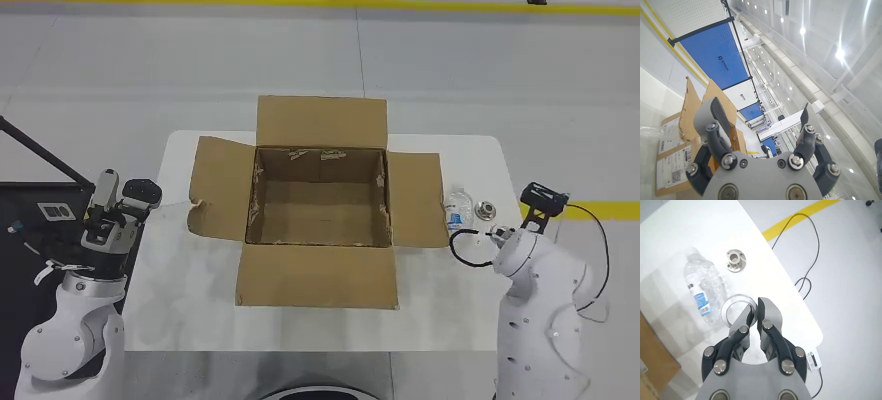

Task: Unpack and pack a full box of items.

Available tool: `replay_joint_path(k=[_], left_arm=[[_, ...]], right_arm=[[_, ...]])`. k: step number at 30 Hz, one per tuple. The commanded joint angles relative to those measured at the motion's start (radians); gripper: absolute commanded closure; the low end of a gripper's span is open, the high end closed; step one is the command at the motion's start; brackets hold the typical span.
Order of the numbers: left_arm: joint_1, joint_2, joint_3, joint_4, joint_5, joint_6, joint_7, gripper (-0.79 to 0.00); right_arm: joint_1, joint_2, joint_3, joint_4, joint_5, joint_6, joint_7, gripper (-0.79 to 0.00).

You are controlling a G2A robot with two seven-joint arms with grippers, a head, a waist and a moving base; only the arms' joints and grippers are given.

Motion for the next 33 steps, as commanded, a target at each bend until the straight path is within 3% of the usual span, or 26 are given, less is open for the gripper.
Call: replay_joint_path(k=[1, 10, 20, 27, 33], left_arm=[[0.0, 0.0, 0.0, 0.0, 0.0, 0.0, 0.0, -0.785], [0.0, 0.0, 0.0, 0.0, 0.0, 0.0, 0.0, -0.785], [0.0, 0.0, 0.0, 0.0, 0.0, 0.0, 0.0, -0.785], [0.0, 0.0, 0.0, 0.0, 0.0, 0.0, 0.0, -0.785], [0.0, 0.0, 0.0, 0.0, 0.0, 0.0, 0.0, -0.785]], right_arm=[[0.031, -0.015, 0.026, 0.063, 0.007, -0.007, 0.007, 0.0], [0.137, -0.059, 0.076, 0.283, -0.069, -0.01, 0.01, 0.0], [0.18, -0.099, 0.118, 0.372, -0.116, 0.018, -0.018, 0.0], [0.184, -0.121, 0.128, 0.39, -0.134, 0.02, -0.02, -0.225], [0.185, -0.137, 0.129, 0.385, -0.153, 0.02, -0.02, -0.296]])
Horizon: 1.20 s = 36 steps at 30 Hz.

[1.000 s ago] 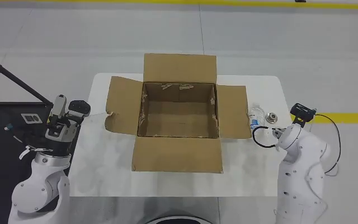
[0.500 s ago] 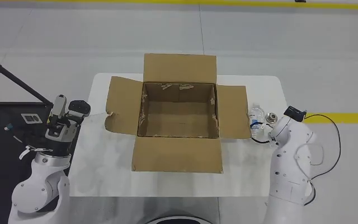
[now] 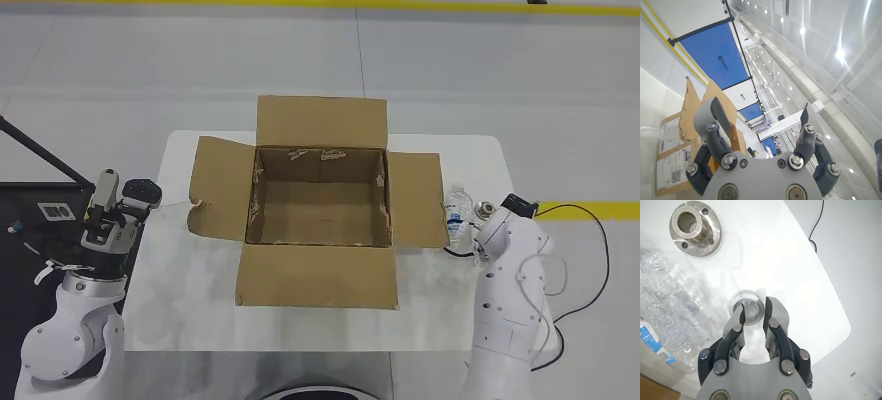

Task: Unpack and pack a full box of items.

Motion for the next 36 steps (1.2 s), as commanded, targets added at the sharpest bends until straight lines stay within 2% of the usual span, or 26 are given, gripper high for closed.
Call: replay_joint_path(k=[1, 6, 8, 13, 18, 20, 23, 27, 29, 36], left_arm=[[0.0, 0.0, 0.0, 0.0, 0.0, 0.0, 0.0, -0.785], [0.0, 0.0, 0.0, 0.0, 0.0, 0.0, 0.0, -0.785], [0.0, 0.0, 0.0, 0.0, 0.0, 0.0, 0.0, -0.785], [0.0, 0.0, 0.0, 0.0, 0.0, 0.0, 0.0, -0.785], [0.001, 0.002, -0.002, 0.001, 0.037, 0.009, -0.001, -0.785], [0.001, 0.005, -0.003, 0.001, 0.099, 0.044, 0.004, -0.785], [-0.018, 0.015, 0.008, 0.011, 0.206, 0.152, -0.048, -0.785], [-0.048, 0.03, 0.034, 0.026, 0.348, 0.269, -0.148, -0.785], [-0.057, 0.035, 0.047, 0.032, 0.399, 0.312, -0.164, -0.785], [-0.039, 0.051, 0.056, 0.017, 0.461, 0.326, -0.276, -0.785]], right_arm=[[-0.002, -0.005, 0.001, -0.015, -0.007, 0.005, -0.005, -0.299], [-0.035, -0.023, -0.015, -0.173, -0.011, 0.003, -0.003, -0.397], [-0.058, -0.03, -0.037, -0.284, 0.02, -0.012, 0.012, -0.773], [-0.141, -0.039, -0.123, -0.552, 0.07, -0.075, 0.019, -0.785], [-0.205, -0.042, -0.156, -0.72, 0.314, -0.207, -0.04, -0.785], [-0.223, -0.04, -0.144, -0.74, 0.444, -0.276, -0.076, -0.785], [-0.244, -0.034, -0.116, -0.73, 0.603, -0.382, -0.116, -0.785], [-0.248, -0.023, -0.094, -0.698, 0.738, -0.491, -0.14, -0.785], [-0.247, -0.017, -0.087, -0.685, 0.781, -0.526, -0.148, -0.785], [-0.247, -0.007, -0.08, -0.66, 0.814, -0.546, -0.147, -0.785]])
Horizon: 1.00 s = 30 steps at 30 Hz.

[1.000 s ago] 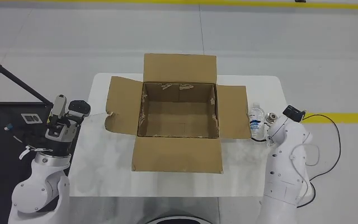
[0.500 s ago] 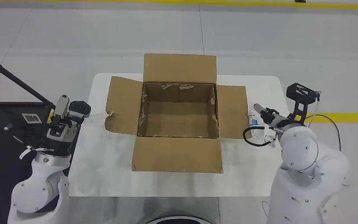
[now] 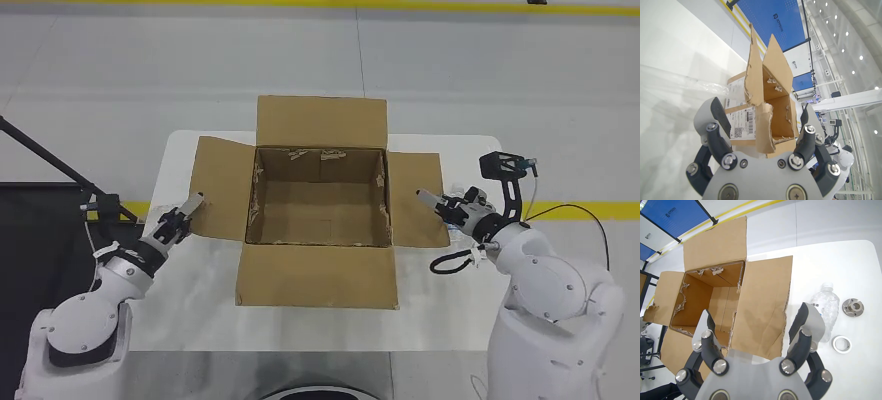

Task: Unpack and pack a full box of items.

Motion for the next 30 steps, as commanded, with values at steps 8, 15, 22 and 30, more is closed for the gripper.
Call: replay_joint_path(k=[8, 15, 22, 30], left_arm=[[0.041, 0.009, 0.003, -0.027, -0.002, -0.022, -0.007, -0.413], [0.047, 0.014, 0.014, -0.025, -0.005, -0.016, 0.013, 0.0], [0.047, 0.02, 0.016, -0.018, -0.002, -0.015, 0.019, 0.0], [0.047, 0.028, 0.001, -0.011, -0.007, -0.023, 0.034, 0.0]], right_arm=[[0.0, 0.0, 0.0, -0.001, -0.001, 0.0, 0.0, -0.785], [0.0, 0.0, 0.0, -0.001, -0.001, 0.0, 0.0, -0.785], [0.0, 0.0, 0.0, -0.001, -0.001, 0.0, 0.0, -0.785], [0.0, 0.0, 0.0, -0.001, -0.001, 0.0, 0.0, -0.785]])
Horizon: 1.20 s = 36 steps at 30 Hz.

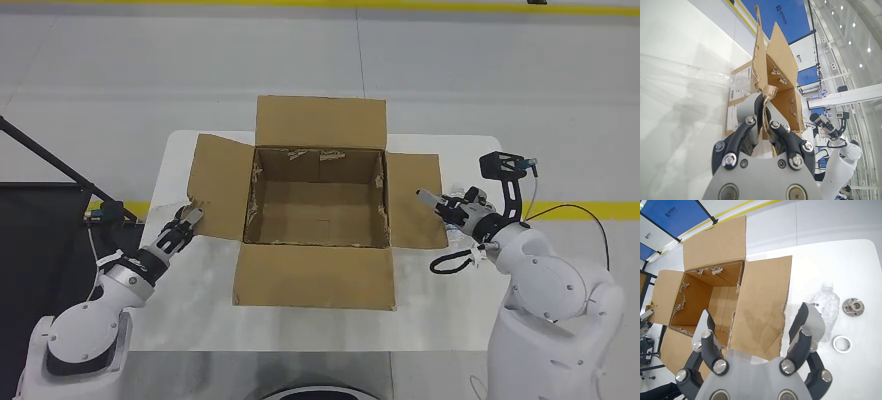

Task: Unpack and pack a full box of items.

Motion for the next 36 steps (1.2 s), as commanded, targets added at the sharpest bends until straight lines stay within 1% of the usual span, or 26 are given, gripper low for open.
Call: replay_joint_path(k=[1, 5, 8, 12, 14, 15, 16, 17, 19, 25, 33, 36], left_arm=[[0.001, 0.002, -0.01, 0.004, -0.007, -0.003, 0.002, 0.0], [0.006, 0.006, -0.028, 0.01, -0.023, -0.007, 0.006, 0.0], [0.011, 0.008, -0.04, 0.016, -0.034, -0.011, 0.01, 0.0], [0.02, 0.011, -0.053, 0.019, -0.053, -0.02, 0.016, 0.0], [0.023, 0.013, -0.056, 0.019, -0.058, -0.031, 0.011, 0.0], [0.023, 0.014, -0.057, 0.021, -0.061, -0.036, 0.009, 0.0], [0.024, 0.015, -0.058, 0.022, -0.062, -0.04, 0.007, -0.274], [0.025, 0.016, -0.057, 0.022, -0.063, -0.042, 0.007, -0.785], [0.025, 0.018, -0.055, 0.021, -0.063, -0.046, 0.003, -0.785], [0.021, 0.02, -0.053, 0.015, -0.076, -0.043, 0.028, -0.785], [0.021, 0.02, -0.053, 0.015, -0.076, -0.043, 0.028, -0.785], [0.025, 0.018, -0.066, 0.018, -0.137, -0.061, 0.074, -0.785]], right_arm=[[0.0, 0.0, 0.0, 0.0, 0.0, 0.0, 0.0, -0.785], [-0.006, 0.001, -0.001, 0.002, -0.004, 0.002, -0.013, -0.785], [-0.018, 0.008, -0.016, -0.001, -0.083, 0.032, -0.027, -0.785], [0.01, 0.018, -0.048, 0.013, -0.224, 0.09, 0.024, -0.785], [0.033, 0.024, -0.048, 0.034, -0.216, 0.067, 0.054, -0.785], [0.044, 0.027, -0.029, 0.051, -0.206, 0.066, 0.063, -0.785], [0.056, 0.03, -0.013, 0.069, -0.191, 0.066, 0.072, -0.785], [0.068, 0.033, -0.002, 0.083, -0.16, 0.053, 0.08, -0.785], [0.078, 0.038, 0.021, 0.098, -0.12, 0.039, 0.086, -0.785], [0.078, 0.038, 0.021, 0.098, -0.12, 0.039, 0.086, -0.785], [0.075, 0.039, 0.022, 0.103, -0.128, 0.039, 0.08, -0.785], [0.062, 0.05, 0.032, 0.125, -0.17, -0.002, 0.049, -0.785]])
